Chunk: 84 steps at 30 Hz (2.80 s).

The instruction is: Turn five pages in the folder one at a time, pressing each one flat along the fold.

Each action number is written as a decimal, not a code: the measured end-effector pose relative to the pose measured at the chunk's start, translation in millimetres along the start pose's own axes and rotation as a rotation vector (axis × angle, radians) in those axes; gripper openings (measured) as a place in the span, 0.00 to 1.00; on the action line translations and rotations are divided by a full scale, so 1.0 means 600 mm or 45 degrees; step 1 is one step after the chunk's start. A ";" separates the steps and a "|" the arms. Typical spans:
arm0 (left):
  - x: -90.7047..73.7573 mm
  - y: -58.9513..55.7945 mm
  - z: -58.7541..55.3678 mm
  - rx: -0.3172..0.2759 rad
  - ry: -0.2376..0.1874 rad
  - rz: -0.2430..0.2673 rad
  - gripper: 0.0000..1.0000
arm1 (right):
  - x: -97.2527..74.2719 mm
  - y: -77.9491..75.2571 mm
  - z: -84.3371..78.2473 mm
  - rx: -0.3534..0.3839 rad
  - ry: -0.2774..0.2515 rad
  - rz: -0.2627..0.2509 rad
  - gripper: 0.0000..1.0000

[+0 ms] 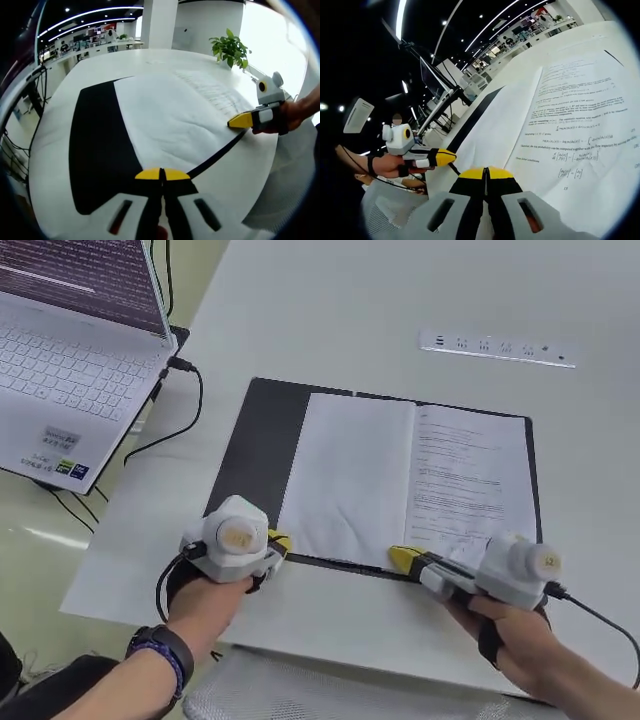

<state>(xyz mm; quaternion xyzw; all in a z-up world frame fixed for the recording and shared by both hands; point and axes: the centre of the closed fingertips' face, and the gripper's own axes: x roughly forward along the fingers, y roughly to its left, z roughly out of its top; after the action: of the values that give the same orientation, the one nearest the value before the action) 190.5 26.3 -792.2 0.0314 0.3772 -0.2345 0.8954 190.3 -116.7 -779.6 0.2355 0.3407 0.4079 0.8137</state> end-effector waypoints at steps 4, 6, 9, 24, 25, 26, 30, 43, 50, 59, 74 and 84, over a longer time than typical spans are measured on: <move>0.000 -0.001 0.000 0.005 -0.004 0.015 0.00 | -0.001 0.001 0.001 0.000 -0.001 -0.007 0.00; 0.000 0.000 0.000 -0.002 -0.006 0.017 0.00 | -0.001 0.000 0.001 0.004 0.001 -0.010 0.00; 0.000 0.001 0.000 -0.059 -0.015 0.012 0.00 | -0.002 0.000 0.002 0.013 0.002 -0.019 0.00; -0.017 -0.025 0.003 -0.167 -0.019 -0.093 0.28 | -0.021 0.024 0.009 -0.004 0.012 0.011 0.25; -0.020 -0.026 0.004 -0.164 -0.018 -0.094 0.31 | -0.025 0.024 0.011 -0.012 0.011 0.009 0.28; -0.024 -0.027 0.005 -0.152 -0.019 -0.097 0.32 | -0.031 0.024 0.013 -0.025 0.013 0.007 0.30; -0.040 -0.030 0.011 -0.094 -0.019 -0.098 0.37 | -0.057 0.021 0.023 -0.082 0.014 -0.001 0.37; -0.071 -0.058 0.045 0.046 -0.021 -0.150 0.51 | -0.143 -0.005 0.052 -0.228 -0.019 -0.100 0.54; -0.089 -0.078 0.082 0.136 -0.066 -0.161 0.55 | -0.186 -0.009 0.078 -0.315 -0.056 -0.169 0.58; -0.113 -0.088 0.120 0.149 -0.129 -0.163 0.58 | -0.225 -0.001 0.101 -0.354 -0.117 -0.205 0.62; -0.139 -0.094 0.109 0.169 -0.141 -0.159 0.63 | -0.250 0.018 0.089 -0.450 -0.086 -0.256 0.68; -0.143 -0.105 0.097 0.160 -0.148 -0.151 0.67 | -0.266 0.016 0.073 -0.458 -0.061 -0.306 0.74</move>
<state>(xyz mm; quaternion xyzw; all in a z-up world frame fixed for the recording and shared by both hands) 149.3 -9.1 -684.0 0.0517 0.3105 -0.3116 0.8965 148.3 -247.6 -686.5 0.0537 0.2688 0.3564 0.8932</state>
